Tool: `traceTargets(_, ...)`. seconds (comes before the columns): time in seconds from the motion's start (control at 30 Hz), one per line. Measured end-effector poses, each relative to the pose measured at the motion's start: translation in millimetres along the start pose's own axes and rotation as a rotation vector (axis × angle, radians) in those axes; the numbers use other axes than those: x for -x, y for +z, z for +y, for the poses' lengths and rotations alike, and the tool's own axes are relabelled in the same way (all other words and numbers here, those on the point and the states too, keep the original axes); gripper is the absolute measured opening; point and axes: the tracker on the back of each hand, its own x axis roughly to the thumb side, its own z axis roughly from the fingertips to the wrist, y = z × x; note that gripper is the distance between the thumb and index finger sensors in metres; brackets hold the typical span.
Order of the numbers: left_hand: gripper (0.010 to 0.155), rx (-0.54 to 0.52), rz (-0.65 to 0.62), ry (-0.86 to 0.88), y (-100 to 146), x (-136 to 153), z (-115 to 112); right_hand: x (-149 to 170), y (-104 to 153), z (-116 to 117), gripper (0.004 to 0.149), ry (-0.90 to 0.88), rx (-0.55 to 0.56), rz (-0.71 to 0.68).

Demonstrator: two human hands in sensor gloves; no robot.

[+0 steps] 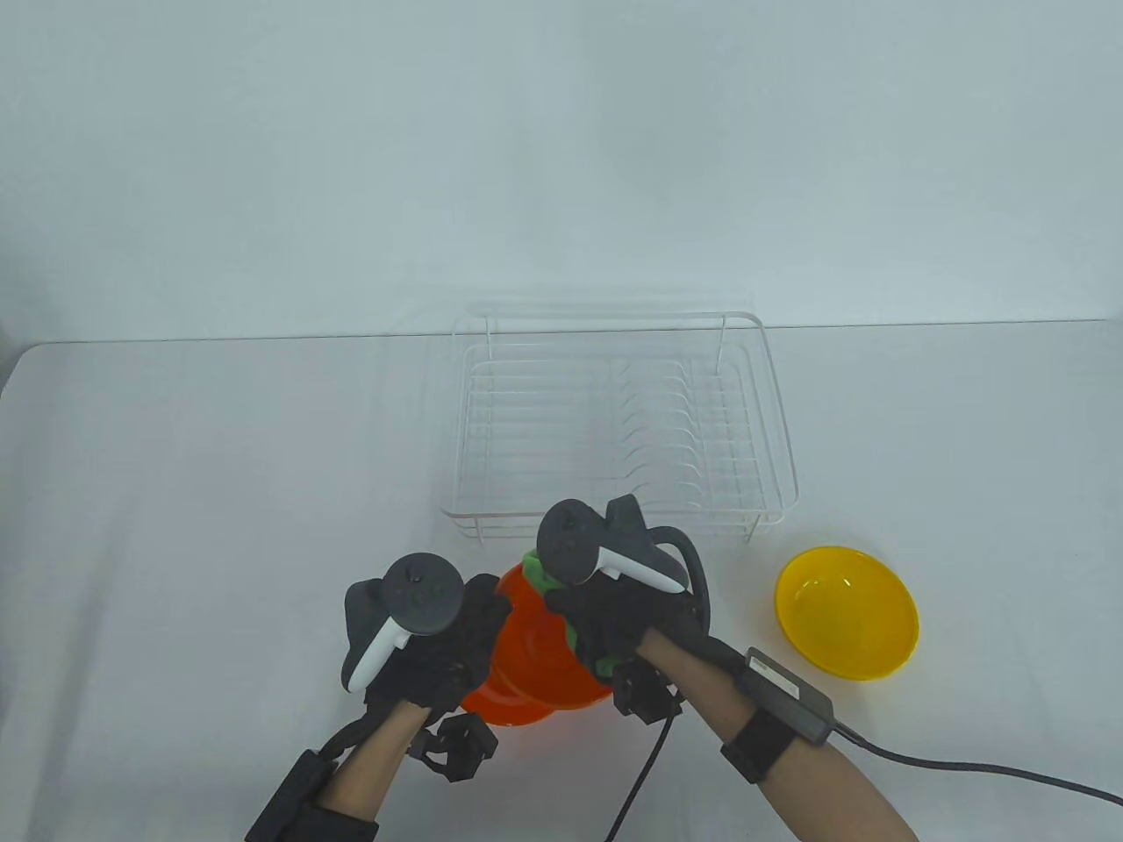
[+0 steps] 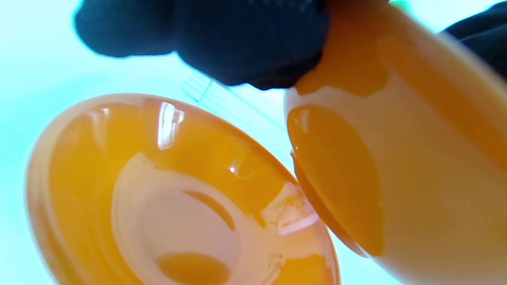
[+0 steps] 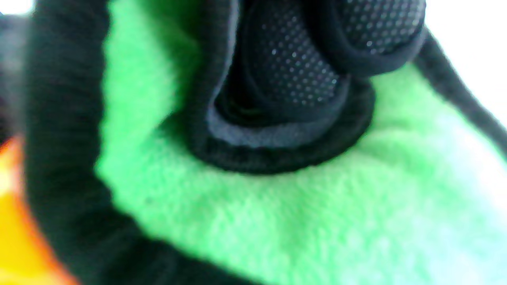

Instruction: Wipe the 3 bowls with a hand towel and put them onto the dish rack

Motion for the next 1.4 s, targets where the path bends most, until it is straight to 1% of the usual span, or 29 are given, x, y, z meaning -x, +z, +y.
traceTargets(0.03, 0.05, -0.001, 0.004, 0.002, 0.1, 0.7, 0.7, 5.8, 8.3, -10.2, 0.048, -0.033, 0.041, -0.009)
traceTargets(0.07, 0.05, -0.003, 0.005, 0.005, 0.1, 1.1, 0.9, 8.1, 11.2, -13.6, 0.048, -0.043, 0.056, -0.011)
traceTargets(0.17, 0.05, -0.002, 0.011, 0.008, -0.3, 2.3, 1.7, 24.7, 32.3, -33.4, 0.048, -0.101, 0.146, -0.019)
traceTargets(0.27, 0.05, -0.005, 0.017, 0.009, 0.3, 2.3, 2.8, 41.6, 51.3, -41.0, 0.048, -0.148, 0.213, -0.029)
traceTargets(0.33, 0.05, -0.009, 0.025, 0.009, 0.7, 3.0, 4.0, 57.3, 68.8, -38.6, 0.048, -0.177, 0.275, -0.038)
traceTargets(0.37, 0.05, -0.012, 0.026, 0.007, 0.8, 3.2, 4.4, 59.6, 71.2, -37.7, 0.048, -0.179, 0.281, -0.041)
traceTargets(0.4, 0.05, -0.017, 0.027, -0.001, 1.0, 3.3, 5.0, 67.5, 79.1, -33.8, 0.048, -0.186, 0.3, -0.036)
traceTargets(0.6, 0.05, -0.017, 0.032, -0.006, 1.0, 3.5, 5.3, 100.6, 103.8, -10.5, 0.048, -0.218, 0.32, 0.0)
traceTargets(0.73, 0.05, -0.017, 0.038, -0.007, 1.5, 3.6, 5.5, 114.9, 108.6, 0.8, 0.048, -0.239, 0.32, 0.019)
traceTargets(0.83, 0.05, -0.018, 0.046, -0.02, 2.1, 3.5, 5.8, 122.1, 108.5, 3.9, 0.048, -0.261, 0.314, 0.022)
traceTargets(0.93, 0.05, -0.026, 0.052, -0.027, 1.6, 1.9, 7.5, 124.1, 108.7, 4.6, 0.048, -0.266, 0.313, 0.015)
traceTargets(1.07, 0.05, -0.047, 0.059, -0.01, -2.4, -5.3, 16.3, 125.1, 108.5, 7.1, 0.048, -0.26, 0.3, 0.001)
traceTargets(1.3, 0.05, -0.126, 0.092, -0.016, -32.2, -27.3, 44.9, 125.6, 110.0, 7.2, 0.048, -0.248, 0.298, -0.004)
traceTargets(1.4, 0.05, -0.152, 0.124, 0.007, -53.2, -35.4, 58.4, 125.9, 110.2, 8.8, 0.048, -0.243, 0.294, 0.0)
